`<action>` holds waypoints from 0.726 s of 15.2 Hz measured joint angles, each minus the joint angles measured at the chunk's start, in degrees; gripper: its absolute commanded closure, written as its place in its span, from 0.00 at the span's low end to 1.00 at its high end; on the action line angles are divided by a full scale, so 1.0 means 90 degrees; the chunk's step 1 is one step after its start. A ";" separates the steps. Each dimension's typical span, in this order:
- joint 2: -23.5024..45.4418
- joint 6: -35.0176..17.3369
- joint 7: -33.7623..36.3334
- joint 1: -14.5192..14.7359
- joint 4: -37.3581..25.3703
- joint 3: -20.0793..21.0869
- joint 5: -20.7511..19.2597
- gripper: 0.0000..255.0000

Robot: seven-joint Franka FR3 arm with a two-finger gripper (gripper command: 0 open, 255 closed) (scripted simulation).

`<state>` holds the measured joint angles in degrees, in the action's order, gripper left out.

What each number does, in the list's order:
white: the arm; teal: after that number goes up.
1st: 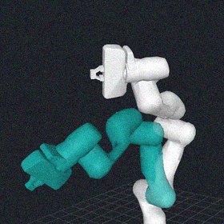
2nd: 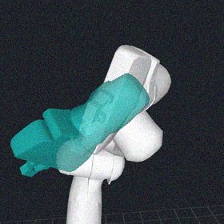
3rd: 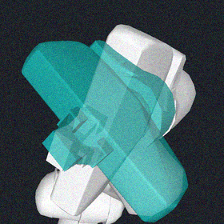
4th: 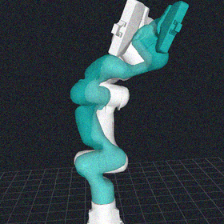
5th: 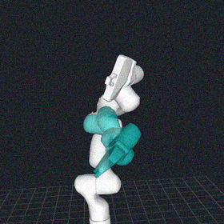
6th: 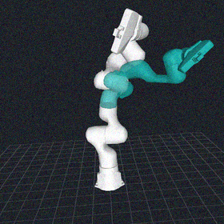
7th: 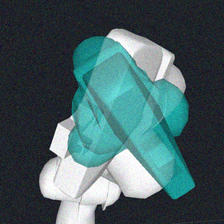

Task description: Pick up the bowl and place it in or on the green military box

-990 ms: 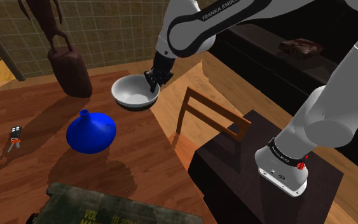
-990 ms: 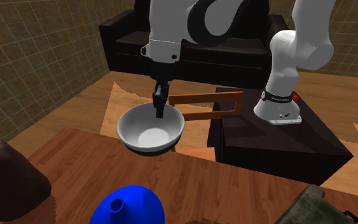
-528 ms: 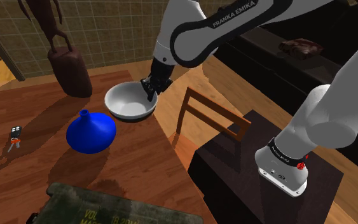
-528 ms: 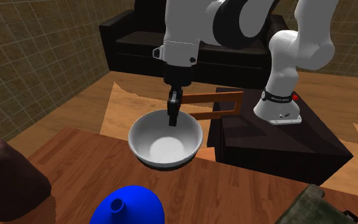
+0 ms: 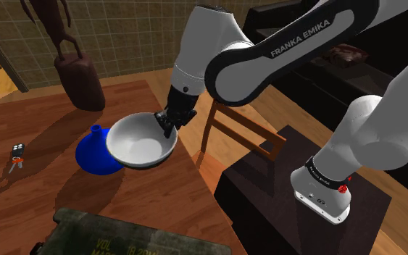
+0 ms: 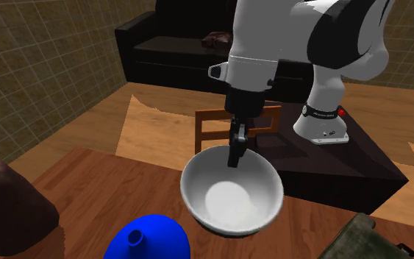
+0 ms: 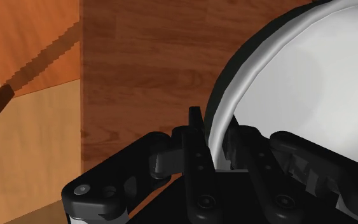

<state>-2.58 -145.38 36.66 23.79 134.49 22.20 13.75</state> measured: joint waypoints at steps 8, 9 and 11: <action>-0.0088 -0.0234 0.1618 0.0569 0.0136 0.0754 -0.0408 1.00; -0.0101 -0.0243 0.1819 0.0636 0.0142 0.0844 -0.0463 1.00; -0.0035 -0.0210 0.2282 0.0754 0.0016 0.1032 -0.0668 1.00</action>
<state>-2.89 -147.27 57.19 30.57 134.64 31.49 7.74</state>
